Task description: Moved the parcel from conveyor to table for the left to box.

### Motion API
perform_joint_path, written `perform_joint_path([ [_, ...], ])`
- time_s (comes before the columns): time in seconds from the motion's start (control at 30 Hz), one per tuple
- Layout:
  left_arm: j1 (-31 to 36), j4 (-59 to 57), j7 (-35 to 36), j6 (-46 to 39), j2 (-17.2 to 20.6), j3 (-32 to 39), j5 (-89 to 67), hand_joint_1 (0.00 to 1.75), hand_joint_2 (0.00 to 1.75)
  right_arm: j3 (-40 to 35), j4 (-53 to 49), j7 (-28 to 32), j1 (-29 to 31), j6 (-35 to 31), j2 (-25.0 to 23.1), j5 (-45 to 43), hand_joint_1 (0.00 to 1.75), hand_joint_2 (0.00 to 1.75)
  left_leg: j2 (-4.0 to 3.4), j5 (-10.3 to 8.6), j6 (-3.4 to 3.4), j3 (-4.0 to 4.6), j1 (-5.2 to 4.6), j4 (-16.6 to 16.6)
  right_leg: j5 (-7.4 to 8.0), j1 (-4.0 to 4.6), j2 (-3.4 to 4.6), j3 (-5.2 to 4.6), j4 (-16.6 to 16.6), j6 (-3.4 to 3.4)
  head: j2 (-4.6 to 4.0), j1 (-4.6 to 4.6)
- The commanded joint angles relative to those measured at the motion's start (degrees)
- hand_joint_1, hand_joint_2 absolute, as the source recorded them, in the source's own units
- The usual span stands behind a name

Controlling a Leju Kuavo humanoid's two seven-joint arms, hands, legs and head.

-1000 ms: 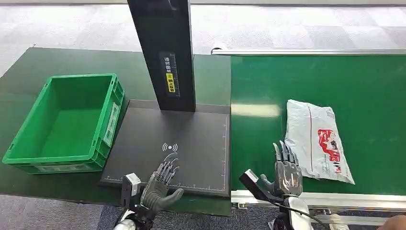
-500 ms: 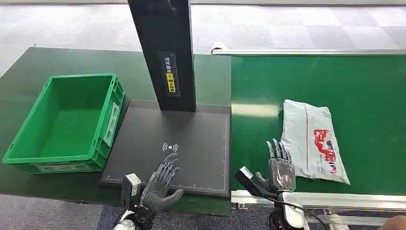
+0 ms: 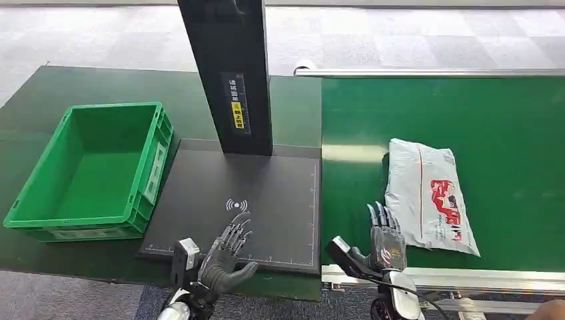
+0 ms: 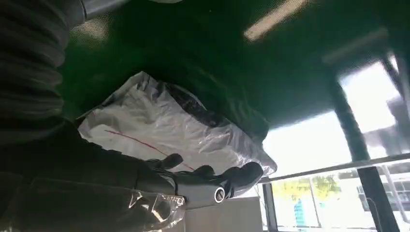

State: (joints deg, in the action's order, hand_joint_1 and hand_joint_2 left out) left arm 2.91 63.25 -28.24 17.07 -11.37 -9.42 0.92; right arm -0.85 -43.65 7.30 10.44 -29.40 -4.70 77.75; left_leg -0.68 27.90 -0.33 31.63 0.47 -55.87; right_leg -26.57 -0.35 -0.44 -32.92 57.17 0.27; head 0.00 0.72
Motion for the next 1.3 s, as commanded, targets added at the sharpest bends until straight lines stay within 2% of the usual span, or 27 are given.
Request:
perform_joint_path([
  [0.03,2.0,-5.0,0.2,0.1,0.8,-1.4,-0.3,0.00,1.75,2.5,7.6,0.2,2.6,-1.7,-0.9,0.5,0.00,1.75,0.02,-0.03,0.01,-0.10,-0.02,0.1,0.03,-0.02,0.04,0.10,-0.1,0.00,0.00,0.00],
  [0.37,2.1,-5.4,0.2,0.2,0.7,-1.4,-0.2,0.00,1.75,5.8,5.4,-3.3,1.6,-2.4,1.0,5.4,0.00,1.75,0.12,-0.05,0.03,-0.15,-0.03,0.1,0.02,-0.03,-0.03,0.16,-0.1,0.02,0.00,0.00],
  [0.57,0.5,-4.5,0.1,0.0,1.0,-1.2,0.2,0.00,1.75,8.1,6.0,-1.3,0.3,-3.7,1.7,3.6,0.00,1.75,0.13,-0.04,0.02,-0.18,-0.03,0.1,0.01,-0.03,-0.05,0.20,-0.1,0.01,0.00,0.00],
  [0.97,-0.2,-4.1,0.0,-0.5,1.3,-1.3,0.5,0.00,1.75,8.6,6.3,-1.1,0.8,-4.1,1.5,3.6,0.00,1.75,0.04,-0.03,0.02,-0.25,-0.03,0.2,0.04,-0.03,0.05,0.25,-0.2,0.01,0.00,0.00],
  [1.17,-1.1,-2.9,0.2,-0.9,1.5,-1.2,0.8,0.00,1.75,10.2,7.3,2.0,1.4,-3.5,0.9,-1.0,0.00,1.75,-0.02,-0.01,0.01,-0.22,-0.02,0.1,0.03,-0.03,0.09,0.21,-0.1,0.00,0.00,0.00],
  [1.3,-1.6,-2.5,0.4,-1.0,1.4,-1.1,0.8,0.00,1.75,11.0,7.9,1.8,1.3,-4.1,0.6,-2.5,0.00,1.75,-0.01,0.00,0.00,-0.22,-0.02,0.1,0.01,-0.03,0.08,0.21,-0.1,0.00,0.00,0.00],
])
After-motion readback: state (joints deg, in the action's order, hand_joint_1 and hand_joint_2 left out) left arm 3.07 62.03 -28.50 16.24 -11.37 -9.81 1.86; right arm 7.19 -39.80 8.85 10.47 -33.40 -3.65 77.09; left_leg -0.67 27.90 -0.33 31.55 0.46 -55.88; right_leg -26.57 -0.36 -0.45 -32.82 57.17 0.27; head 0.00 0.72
